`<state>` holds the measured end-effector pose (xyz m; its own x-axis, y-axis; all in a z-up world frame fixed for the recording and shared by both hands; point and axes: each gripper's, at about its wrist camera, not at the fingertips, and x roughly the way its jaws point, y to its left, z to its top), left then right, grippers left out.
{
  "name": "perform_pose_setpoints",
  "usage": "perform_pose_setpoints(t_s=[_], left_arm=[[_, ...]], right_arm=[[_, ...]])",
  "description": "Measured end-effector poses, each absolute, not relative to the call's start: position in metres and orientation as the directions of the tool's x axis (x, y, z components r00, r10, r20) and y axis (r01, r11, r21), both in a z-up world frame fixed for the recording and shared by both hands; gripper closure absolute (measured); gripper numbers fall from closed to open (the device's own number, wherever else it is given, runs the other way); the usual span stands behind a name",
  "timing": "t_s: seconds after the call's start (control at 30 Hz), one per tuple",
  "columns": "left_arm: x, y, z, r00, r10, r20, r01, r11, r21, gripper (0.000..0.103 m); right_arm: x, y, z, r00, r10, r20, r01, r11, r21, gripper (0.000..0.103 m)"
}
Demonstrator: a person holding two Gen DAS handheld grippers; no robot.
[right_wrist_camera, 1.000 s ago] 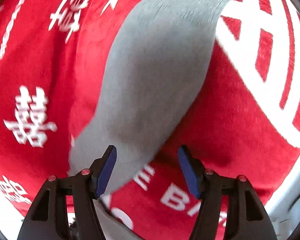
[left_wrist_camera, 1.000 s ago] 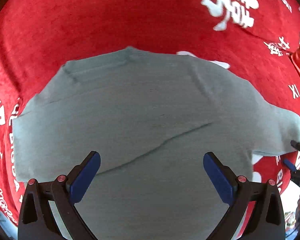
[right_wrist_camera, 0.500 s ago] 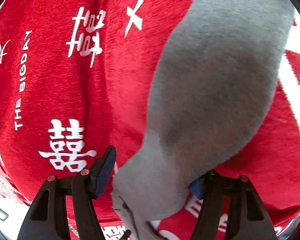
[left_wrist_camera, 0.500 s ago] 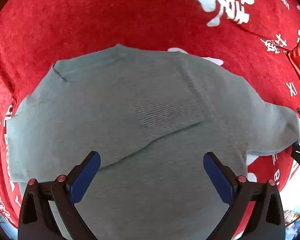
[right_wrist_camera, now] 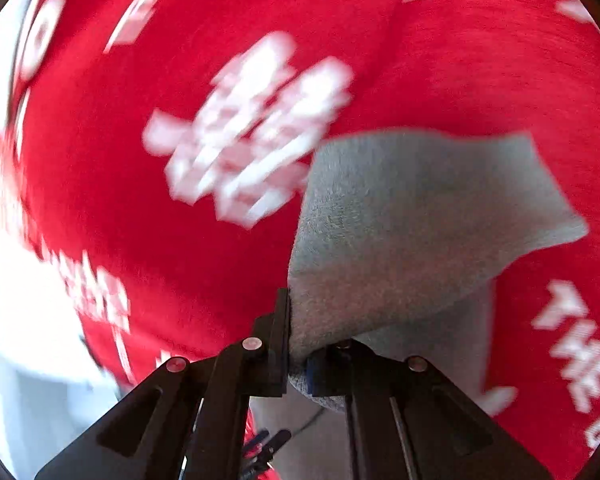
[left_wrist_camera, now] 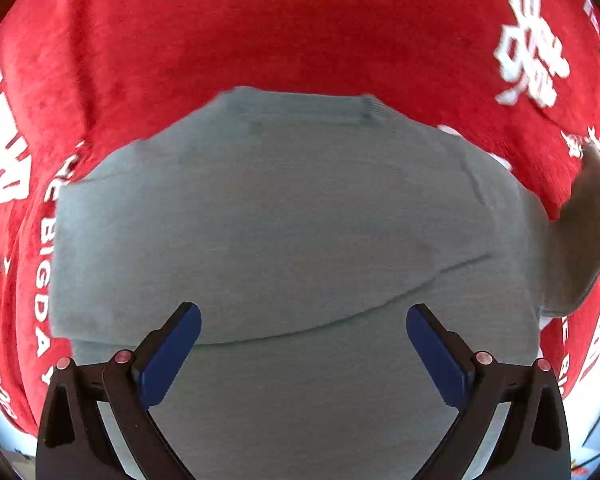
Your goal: Fold small clothes
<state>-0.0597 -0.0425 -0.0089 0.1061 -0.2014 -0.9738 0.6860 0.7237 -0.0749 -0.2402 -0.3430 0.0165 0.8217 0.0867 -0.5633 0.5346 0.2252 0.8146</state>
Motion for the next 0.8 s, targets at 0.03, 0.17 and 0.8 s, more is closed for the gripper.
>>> perform_pose_setpoints(t_s=[0.03, 0.17, 0.8], left_arm=[[-0.054, -0.034, -0.008, 0.114, -0.202, -0.973, 0.674, 0.735, -0.074, 0.0], [-0.031, 0.0, -0.004, 0.151, -0.197, -0.969, 0.624, 0.779, -0.061, 0.0], [0.035, 0.082, -0.016, 0.098, -0.337, -0.936, 0.444, 0.857, -0.262, 0.0]], right_arm=[[-0.217, -0.332, 0.021, 0.813, 0.122, -0.569, 0.521, 0.283, 0.805, 0.097], [-0.13, -0.276, 0.025, 0.737, 0.249, -0.629, 0.465, 0.489, 0.738, 0.096], [-0.088, -0.209, -0.055, 0.503, 0.25, -0.828, 0.684, 0.471, 0.557, 0.036]])
